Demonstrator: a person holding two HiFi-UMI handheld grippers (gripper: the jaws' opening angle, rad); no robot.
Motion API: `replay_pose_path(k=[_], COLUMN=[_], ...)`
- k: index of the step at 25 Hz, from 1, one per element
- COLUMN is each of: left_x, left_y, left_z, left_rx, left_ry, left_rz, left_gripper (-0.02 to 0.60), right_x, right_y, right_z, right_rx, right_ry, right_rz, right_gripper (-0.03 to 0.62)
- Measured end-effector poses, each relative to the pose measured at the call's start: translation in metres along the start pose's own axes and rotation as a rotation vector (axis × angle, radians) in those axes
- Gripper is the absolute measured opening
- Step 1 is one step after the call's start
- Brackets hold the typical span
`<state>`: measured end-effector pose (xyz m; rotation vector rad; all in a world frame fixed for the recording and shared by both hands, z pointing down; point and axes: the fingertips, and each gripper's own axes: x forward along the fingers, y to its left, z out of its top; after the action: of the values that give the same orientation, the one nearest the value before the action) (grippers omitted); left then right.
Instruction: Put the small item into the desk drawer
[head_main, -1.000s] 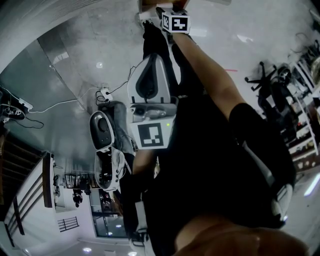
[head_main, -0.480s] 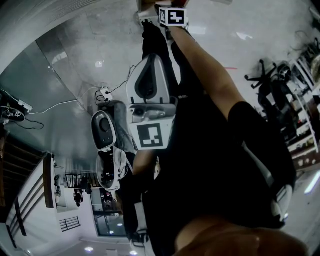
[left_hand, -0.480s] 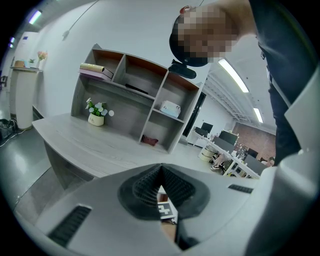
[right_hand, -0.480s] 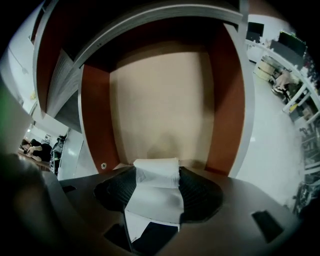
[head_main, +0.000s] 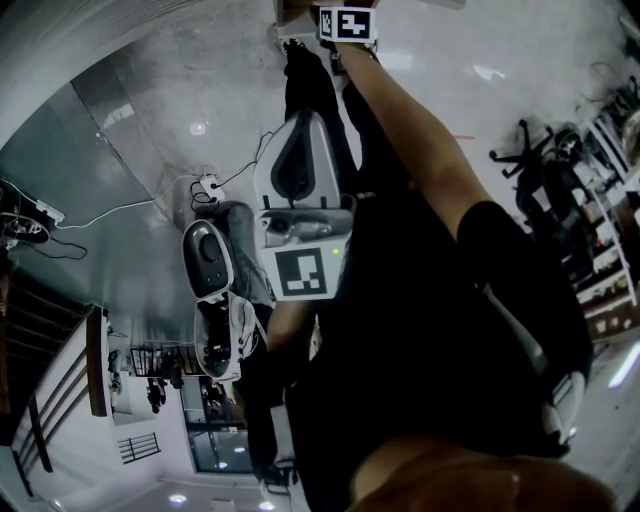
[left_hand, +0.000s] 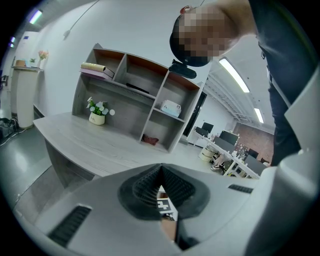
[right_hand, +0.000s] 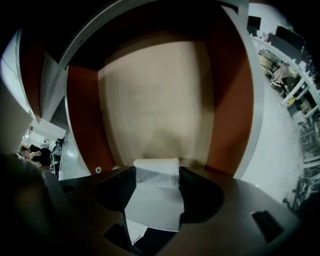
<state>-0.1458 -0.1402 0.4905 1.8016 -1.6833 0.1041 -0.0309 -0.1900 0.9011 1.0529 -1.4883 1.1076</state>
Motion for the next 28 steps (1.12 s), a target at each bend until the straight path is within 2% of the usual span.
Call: replay_pose_path(k=[28], left_x=[-0.010], left_y=[-0.017], left_z=[-0.001], left_rx=[-0.008], left_ry=[-0.031], left_rz=[0.004], left_gripper=[-0.008], right_x=[-0.014], right_y=[0.005], right_z=[-0.005], right_rx=[-0.005], right_ry=[-0.019], right_rz=[0.013], right_gripper=[0.268])
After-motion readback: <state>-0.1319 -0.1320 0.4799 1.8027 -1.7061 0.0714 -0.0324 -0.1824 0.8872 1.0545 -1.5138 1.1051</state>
